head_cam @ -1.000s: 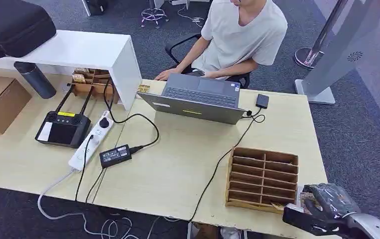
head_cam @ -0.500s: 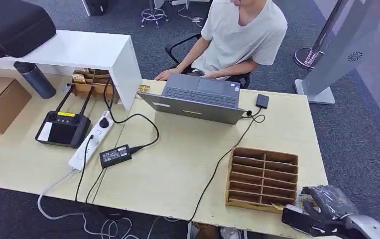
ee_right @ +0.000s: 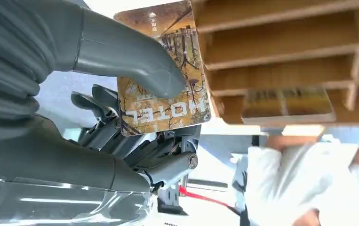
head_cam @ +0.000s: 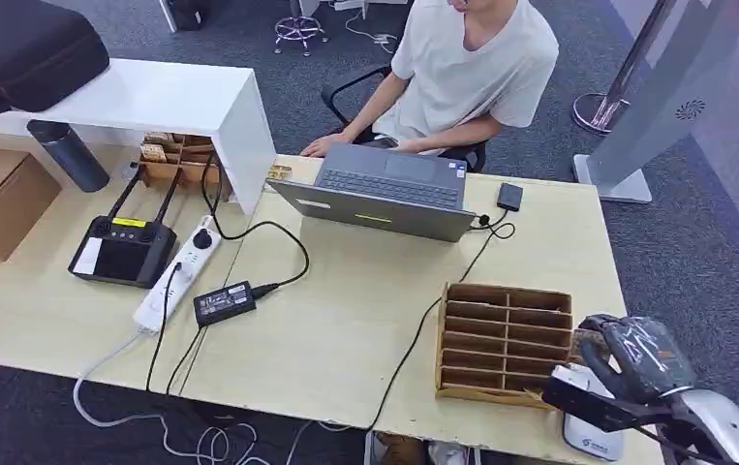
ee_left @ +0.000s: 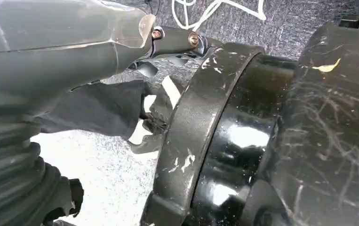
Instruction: Pass the card to the sensor for recognition and then transmit it.
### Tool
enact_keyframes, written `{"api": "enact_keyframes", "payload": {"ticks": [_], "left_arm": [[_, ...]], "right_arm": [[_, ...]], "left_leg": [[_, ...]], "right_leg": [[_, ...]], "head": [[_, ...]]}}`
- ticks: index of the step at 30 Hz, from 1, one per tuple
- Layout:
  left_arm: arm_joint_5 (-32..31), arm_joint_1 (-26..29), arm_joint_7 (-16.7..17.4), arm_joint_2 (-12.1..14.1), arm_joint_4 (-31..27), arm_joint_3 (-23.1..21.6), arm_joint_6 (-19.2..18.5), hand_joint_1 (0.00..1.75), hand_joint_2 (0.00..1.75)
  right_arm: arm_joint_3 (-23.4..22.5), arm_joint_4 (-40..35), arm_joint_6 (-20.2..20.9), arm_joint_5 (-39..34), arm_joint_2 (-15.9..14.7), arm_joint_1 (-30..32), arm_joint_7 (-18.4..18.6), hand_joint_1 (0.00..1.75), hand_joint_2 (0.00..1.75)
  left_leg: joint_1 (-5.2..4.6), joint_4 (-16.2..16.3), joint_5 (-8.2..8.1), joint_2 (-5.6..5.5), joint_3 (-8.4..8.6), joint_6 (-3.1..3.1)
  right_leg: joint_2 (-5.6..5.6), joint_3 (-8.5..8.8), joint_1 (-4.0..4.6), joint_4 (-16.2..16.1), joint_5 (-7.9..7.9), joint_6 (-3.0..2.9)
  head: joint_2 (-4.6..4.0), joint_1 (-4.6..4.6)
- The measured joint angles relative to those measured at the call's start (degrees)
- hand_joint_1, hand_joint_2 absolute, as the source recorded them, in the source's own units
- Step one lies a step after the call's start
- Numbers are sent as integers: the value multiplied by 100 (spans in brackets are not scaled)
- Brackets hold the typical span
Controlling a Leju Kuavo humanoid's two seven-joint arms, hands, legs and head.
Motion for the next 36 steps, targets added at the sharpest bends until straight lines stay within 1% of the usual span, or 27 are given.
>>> {"api": "enact_keyframes", "payload": {"ticks": [3,6,12,16,19,22,23,25,27,30,32,34,36], "left_arm": [[-2,-1,0,0,0,-2,0,0,175],[-2,-4,-2,0,0,-2,-11,0,175],[-2,-32,-17,2,0,-107,-33,0,175],[-2,-105,18,2,0,-210,-42,0,175],[0,-215,42,4,0,-352,-11,0,175],[-2,-316,136,7,0,-492,65,0,175],[-2,-348,138,9,0,-527,81,0,175],[-2,-377,140,11,0,-570,89,0,175],[-2,-376,136,13,0,-590,131,0,175],[-4,-425,-13,13,0,-680,431,0,175],[-99,-491,-72,11,0,-708,643,0,175],[-168,-558,-107,13,0,-732,758,0,175],[-183,-589,-81,15,0,-784,711,0,175]], "right_arm": [[-13,-31,-107,74,46,-77,-92,175,175],[-35,-85,-151,105,70,-383,-142,175,175],[22,-55,-11,177,77,-1324,-266,175,175],[295,195,169,374,171,-2250,-356,175,175],[704,707,258,601,429,-3210,-393,175,175],[1184,1421,226,767,791,-4128,-396,175,175],[1303,1609,188,787,868,-4343,-418,175,175],[1462,1934,112,787,981,-4621,-472,175,175],[1585,2131,83,829,1087,-4801,-490,175,175],[1882,2529,114,1124,1316,-5208,-332,175,175],[2050,2805,111,1224,1449,-5443,-315,175,175],[2173,3025,96,1287,1541,-5591,-315,175,175],[2290,3256,61,1331,1617,-5703,-341,175,175]], "left_leg": [[0,0,0,3,-5,0],[0,0,0,8,-2,0],[-1,0,5,10,-4,-4],[1,0,14,12,-11,-17],[2,0,26,18,-11,-18],[1,1,40,17,-12,-29],[2,1,43,10,-15,-32],[3,1,54,-14,-28,-33],[2,1,56,-13,-38,-37],[2,1,57,-1,-42,-38],[3,1,63,-8,-44,-38],[2,1,65,-19,-49,-39],[2,1,66,-17,-52,-39]], "right_leg": [[6,-1,-1,2,0,0],[14,-4,-2,2,1,0],[13,-4,-2,3,10,-1],[19,-9,-1,6,17,-8],[24,-15,0,10,25,-11],[24,-30,0,18,35,-21],[17,-30,1,18,36,-21],[-8,-31,3,18,37,-20],[-6,-39,2,21,38,-21],[5,-54,2,23,43,-26],[-1,-54,3,23,43,-26],[-13,-53,2,23,43,-26],[-11,-53,2,25,45,-27]], "head": [[0,-2],[0,0],[0,0],[0,2],[0,2],[0,-2],[0,-4],[0,2],[0,-2],[0,-2],[0,0],[0,-2],[0,0]]}}
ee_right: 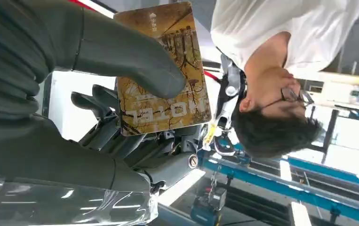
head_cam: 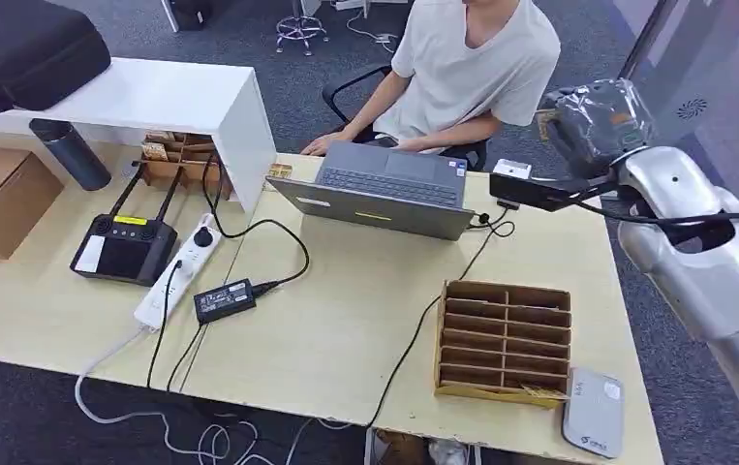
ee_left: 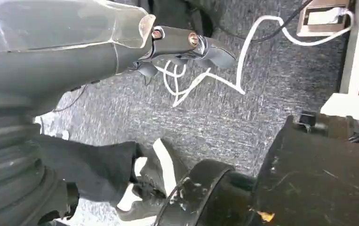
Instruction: Pass the card to the sensor for recognition and then transmit it.
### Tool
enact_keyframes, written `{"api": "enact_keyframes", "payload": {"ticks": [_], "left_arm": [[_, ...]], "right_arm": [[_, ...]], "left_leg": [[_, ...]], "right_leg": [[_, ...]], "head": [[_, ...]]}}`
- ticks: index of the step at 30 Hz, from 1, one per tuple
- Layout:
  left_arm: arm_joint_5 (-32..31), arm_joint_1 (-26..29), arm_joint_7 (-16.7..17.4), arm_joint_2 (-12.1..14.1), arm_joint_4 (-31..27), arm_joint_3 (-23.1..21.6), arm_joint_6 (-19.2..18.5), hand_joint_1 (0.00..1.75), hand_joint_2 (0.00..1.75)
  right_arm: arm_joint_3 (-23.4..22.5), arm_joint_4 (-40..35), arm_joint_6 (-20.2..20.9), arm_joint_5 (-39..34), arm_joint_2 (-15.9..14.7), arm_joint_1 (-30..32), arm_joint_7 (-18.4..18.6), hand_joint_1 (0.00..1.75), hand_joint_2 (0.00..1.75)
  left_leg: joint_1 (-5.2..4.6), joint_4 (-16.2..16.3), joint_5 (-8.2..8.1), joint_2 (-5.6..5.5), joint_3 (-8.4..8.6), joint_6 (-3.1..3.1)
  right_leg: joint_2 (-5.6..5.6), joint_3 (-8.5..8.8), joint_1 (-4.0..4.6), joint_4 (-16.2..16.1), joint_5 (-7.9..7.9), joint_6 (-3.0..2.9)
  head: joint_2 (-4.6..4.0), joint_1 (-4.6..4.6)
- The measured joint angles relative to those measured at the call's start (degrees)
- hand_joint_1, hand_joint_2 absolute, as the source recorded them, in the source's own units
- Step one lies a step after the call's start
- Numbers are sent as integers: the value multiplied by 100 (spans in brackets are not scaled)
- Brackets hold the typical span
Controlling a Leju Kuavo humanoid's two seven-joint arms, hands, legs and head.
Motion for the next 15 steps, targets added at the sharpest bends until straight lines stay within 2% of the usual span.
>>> {"api": "enact_keyframes", "payload": {"ticks": [3,6,11,15], "left_arm": [[-7,-52,219,2,-2,-24,-487,0,175],[-9,-99,269,9,-4,-24,-831,0,175],[-9,-150,324,15,-4,-22,-1041,0,175],[-7,-168,342,15,-4,-22,-1081,0,175]], "right_arm": [[168,337,0,61,253,-166,10,175,175],[307,618,39,101,558,-322,92,175,175],[488,1022,70,116,1006,-441,144,175,175],[606,1183,94,116,1226,-515,146,175,175]], "left_leg": [[1,0,1,12,0,-1],[1,0,2,19,0,-3],[5,0,8,14,-2,-11],[5,0,10,16,-4,-12]], "right_leg": [[11,-7,0,2,5,-4],[18,-14,1,3,9,-7],[14,-16,6,6,9,-8],[16,-17,6,7,11,-10]], "head": [[0,2],[0,0],[0,0],[0,0]]}}
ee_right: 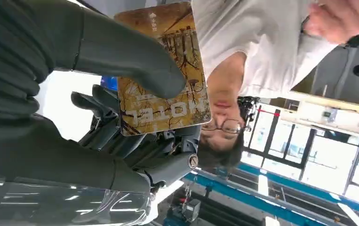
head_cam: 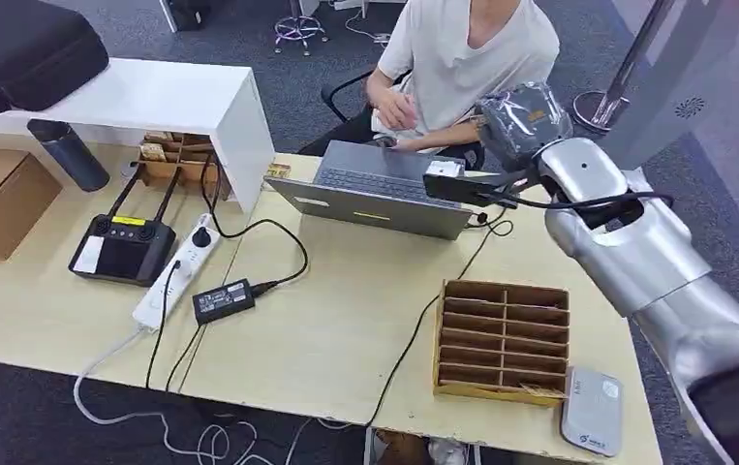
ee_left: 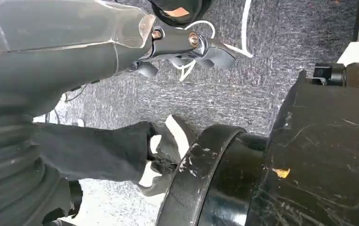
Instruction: Pass the card to the sensor for recognition and then transmit it.
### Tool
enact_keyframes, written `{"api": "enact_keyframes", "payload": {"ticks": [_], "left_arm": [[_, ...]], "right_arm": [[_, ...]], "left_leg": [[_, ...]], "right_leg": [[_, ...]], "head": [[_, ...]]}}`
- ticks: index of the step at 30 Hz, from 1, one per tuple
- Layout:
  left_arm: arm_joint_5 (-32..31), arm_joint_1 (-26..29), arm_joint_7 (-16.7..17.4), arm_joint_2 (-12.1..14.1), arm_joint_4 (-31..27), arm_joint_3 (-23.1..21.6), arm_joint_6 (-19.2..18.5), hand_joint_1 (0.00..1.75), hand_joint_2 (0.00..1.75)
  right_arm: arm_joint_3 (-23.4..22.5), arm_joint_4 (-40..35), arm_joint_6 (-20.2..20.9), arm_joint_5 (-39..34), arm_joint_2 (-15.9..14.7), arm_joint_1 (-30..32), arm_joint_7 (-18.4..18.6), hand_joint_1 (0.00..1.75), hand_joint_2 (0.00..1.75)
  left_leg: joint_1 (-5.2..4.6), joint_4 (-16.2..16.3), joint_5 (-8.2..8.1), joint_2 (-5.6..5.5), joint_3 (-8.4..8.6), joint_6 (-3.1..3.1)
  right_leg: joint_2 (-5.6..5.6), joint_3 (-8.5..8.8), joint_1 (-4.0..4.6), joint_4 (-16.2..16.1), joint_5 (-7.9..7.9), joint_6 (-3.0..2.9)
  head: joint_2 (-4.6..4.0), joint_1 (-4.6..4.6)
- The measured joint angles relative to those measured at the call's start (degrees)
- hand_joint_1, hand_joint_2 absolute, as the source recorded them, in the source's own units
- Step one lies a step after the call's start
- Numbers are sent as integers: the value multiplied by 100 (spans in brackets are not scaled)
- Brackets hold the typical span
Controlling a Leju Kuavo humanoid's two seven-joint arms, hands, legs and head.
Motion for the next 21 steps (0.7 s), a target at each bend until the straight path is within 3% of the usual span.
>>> {"api": "enact_keyframes", "payload": {"ticks": [21], "left_arm": [[-2,11,48,-17,-17,18,-92,0,175]], "right_arm": [[260,136,11,-79,245,-20,-44,175,175]], "left_leg": [[0,0,0,1,-2,0]], "right_leg": [[1,-3,0,-1,1,0]], "head": [[0,0]]}}
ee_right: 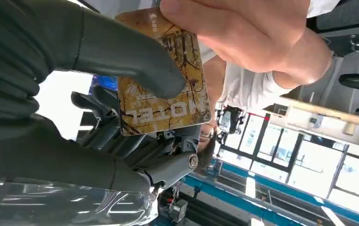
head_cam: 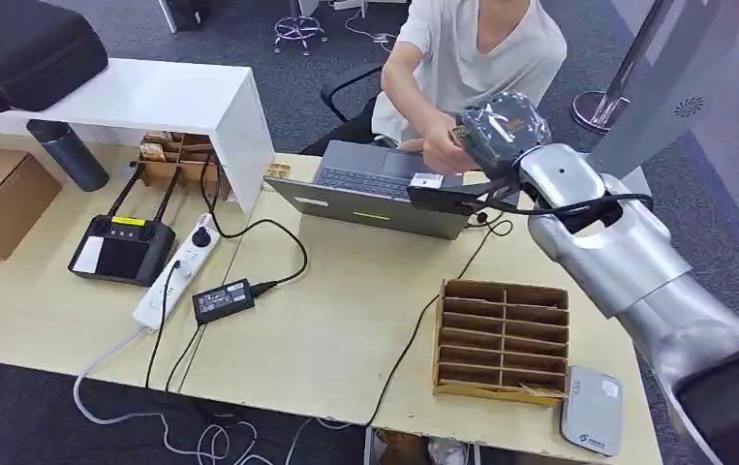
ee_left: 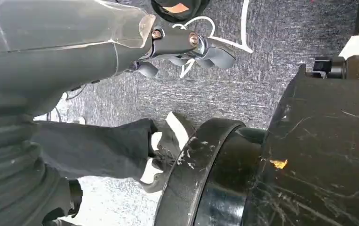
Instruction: Pass the card to the sensor for recognition and then transmit it.
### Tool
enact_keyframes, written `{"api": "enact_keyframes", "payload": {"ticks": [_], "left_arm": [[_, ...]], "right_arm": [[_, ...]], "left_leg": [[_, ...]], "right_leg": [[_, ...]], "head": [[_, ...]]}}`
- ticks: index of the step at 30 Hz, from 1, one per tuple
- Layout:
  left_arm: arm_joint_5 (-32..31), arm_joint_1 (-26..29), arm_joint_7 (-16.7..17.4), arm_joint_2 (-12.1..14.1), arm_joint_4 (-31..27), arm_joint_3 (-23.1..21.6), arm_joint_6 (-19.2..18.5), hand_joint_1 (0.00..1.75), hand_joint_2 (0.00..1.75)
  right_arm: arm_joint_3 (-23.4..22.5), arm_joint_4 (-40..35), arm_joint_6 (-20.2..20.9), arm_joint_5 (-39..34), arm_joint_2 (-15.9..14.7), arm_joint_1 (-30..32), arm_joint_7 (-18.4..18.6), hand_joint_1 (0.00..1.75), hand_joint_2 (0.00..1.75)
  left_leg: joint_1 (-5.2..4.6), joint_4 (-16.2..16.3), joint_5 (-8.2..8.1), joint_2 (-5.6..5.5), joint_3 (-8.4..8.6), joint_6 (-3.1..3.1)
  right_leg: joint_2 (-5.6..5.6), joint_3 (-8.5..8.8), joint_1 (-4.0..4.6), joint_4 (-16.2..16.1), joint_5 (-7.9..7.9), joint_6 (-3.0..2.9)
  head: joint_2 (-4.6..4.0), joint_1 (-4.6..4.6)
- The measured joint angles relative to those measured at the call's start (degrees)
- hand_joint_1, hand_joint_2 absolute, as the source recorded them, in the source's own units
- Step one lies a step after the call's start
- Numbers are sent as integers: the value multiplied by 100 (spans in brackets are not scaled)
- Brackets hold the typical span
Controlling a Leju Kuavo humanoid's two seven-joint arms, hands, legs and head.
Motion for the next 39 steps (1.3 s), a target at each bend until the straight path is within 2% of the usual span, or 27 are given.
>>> {"api": "enact_keyframes", "payload": {"ticks": [10,11,17,33,39], "left_arm": [[2,1,0,0,-4,39,-22,0,175],[0,2,0,0,-7,42,-22,0,175],[0,10,-9,2,-13,83,-138,0,175],[0,55,-11,-4,-15,166,-48,0,175],[0,111,-22,-4,-15,302,-35,0,175]], "right_arm": [[87,0,50,0,50,7,-15,175,175],[94,0,48,0,52,7,-17,0,175],[101,0,52,-39,55,7,-17,0,175],[109,4,37,-101,52,34,-57,0,175],[127,-425,24,-194,-148,194,-116,0,175]], "left_leg": [[0,0,0,-1,-2,0],[0,0,0,-1,-3,0],[0,0,0,0,-2,0],[0,1,1,0,-1,-1],[-1,1,0,0,-1,-1]], "right_leg": [[-1,-1,0,-1,0,0],[-1,-1,0,-1,0,0],[0,-2,0,0,0,0],[0,-4,0,-1,1,-1],[0,-6,0,-2,1,-1]], "head": [[0,0],[0,0],[0,0],[0,0],[0,0]]}}
